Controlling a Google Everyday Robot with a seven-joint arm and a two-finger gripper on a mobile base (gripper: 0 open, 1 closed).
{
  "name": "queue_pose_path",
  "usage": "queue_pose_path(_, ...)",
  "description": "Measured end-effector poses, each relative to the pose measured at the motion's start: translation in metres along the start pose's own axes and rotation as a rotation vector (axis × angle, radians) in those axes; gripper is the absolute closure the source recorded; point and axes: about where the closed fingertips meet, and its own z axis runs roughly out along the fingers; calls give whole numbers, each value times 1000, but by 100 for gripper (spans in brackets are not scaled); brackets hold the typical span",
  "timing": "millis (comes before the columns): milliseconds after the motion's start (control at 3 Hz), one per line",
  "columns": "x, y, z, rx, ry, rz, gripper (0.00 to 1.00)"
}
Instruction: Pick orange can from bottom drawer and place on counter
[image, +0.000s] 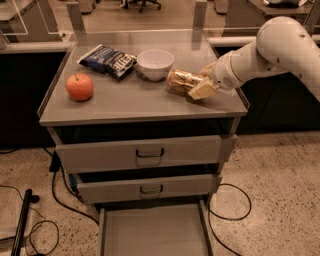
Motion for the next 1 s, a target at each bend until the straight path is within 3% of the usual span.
queue_pose_path(333, 0, 0, 0, 0, 0, 0, 82)
queue_pose_path(1000, 0, 0, 0, 0, 0, 0, 36)
